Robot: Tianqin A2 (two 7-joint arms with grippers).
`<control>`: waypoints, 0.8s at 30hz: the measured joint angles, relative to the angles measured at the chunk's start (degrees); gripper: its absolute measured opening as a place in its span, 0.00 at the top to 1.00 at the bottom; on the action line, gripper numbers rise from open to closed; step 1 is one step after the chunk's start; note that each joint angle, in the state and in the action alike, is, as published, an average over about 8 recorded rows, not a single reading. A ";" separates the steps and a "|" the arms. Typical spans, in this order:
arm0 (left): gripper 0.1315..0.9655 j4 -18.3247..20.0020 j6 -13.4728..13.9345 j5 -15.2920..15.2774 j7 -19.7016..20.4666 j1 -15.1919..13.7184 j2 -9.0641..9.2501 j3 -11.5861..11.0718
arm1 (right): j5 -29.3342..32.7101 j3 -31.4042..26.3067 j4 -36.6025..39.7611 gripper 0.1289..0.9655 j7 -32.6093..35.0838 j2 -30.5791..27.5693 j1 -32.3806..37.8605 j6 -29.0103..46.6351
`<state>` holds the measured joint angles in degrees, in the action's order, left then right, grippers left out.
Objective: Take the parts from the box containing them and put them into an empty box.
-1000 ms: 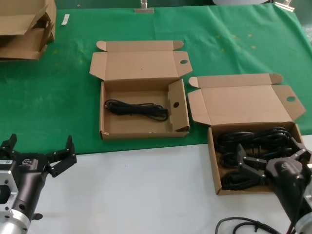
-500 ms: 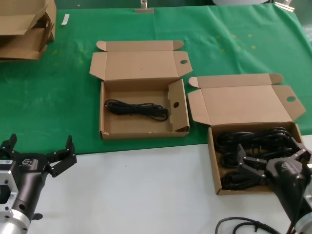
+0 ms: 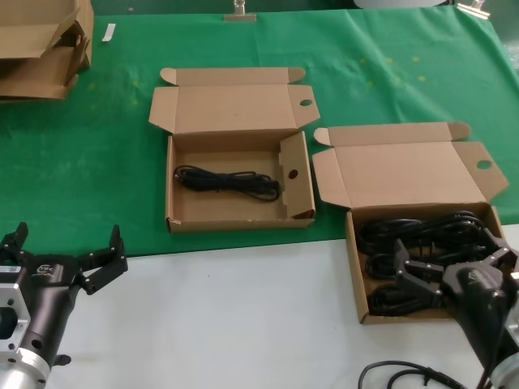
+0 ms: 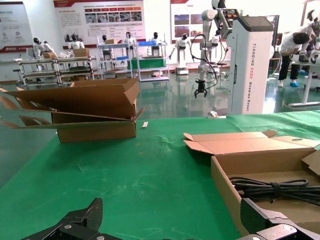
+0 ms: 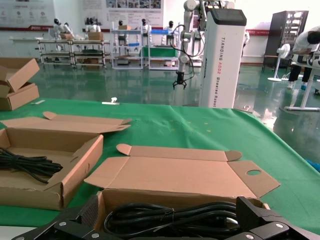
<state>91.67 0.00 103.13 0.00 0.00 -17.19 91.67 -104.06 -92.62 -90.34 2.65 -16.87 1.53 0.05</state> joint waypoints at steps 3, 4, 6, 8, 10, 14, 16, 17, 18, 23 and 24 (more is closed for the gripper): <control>0.00 0.00 0.00 0.00 0.00 0.00 0.00 0.00 | 0.00 0.00 0.00 0.00 0.00 0.00 0.00 0.00; 0.00 0.00 0.00 0.00 0.00 0.00 0.00 0.00 | 0.00 0.00 0.00 0.00 0.00 0.00 0.00 0.00; 0.00 0.00 0.00 0.00 0.00 0.00 0.00 0.00 | 0.00 0.00 0.00 0.00 0.00 0.00 0.00 0.00; 0.00 0.00 0.00 0.00 0.00 0.00 0.00 0.00 | 0.00 0.00 0.00 0.00 0.00 0.00 0.00 0.00; 0.00 0.00 0.00 0.00 0.00 0.00 0.00 0.00 | 0.00 0.00 0.00 0.00 0.00 0.00 0.00 0.00; 0.00 0.00 0.00 0.00 0.00 0.00 0.00 0.00 | 0.00 0.00 0.00 0.00 0.00 0.00 0.00 0.00; 0.00 0.00 0.00 0.00 0.00 0.00 0.00 0.00 | 0.00 0.00 0.00 0.00 0.00 0.00 0.00 0.00; 0.00 0.00 0.00 0.00 0.00 0.00 0.00 0.00 | 0.00 0.00 0.00 0.00 0.00 0.00 0.00 0.00; 0.00 0.00 0.00 0.00 0.00 0.00 0.00 0.00 | 0.00 0.00 0.00 0.00 0.00 0.00 0.00 0.00; 0.00 0.00 0.00 0.00 0.00 0.00 0.00 0.00 | 0.00 0.00 0.00 0.00 0.00 0.00 0.00 0.00; 0.00 0.00 0.00 0.00 0.00 0.00 0.00 0.00 | 0.00 0.00 0.00 0.00 0.00 0.00 0.00 0.00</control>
<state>91.67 0.00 103.13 0.00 0.00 -17.19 91.67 -104.06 -92.62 -90.34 2.65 -16.87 1.53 0.05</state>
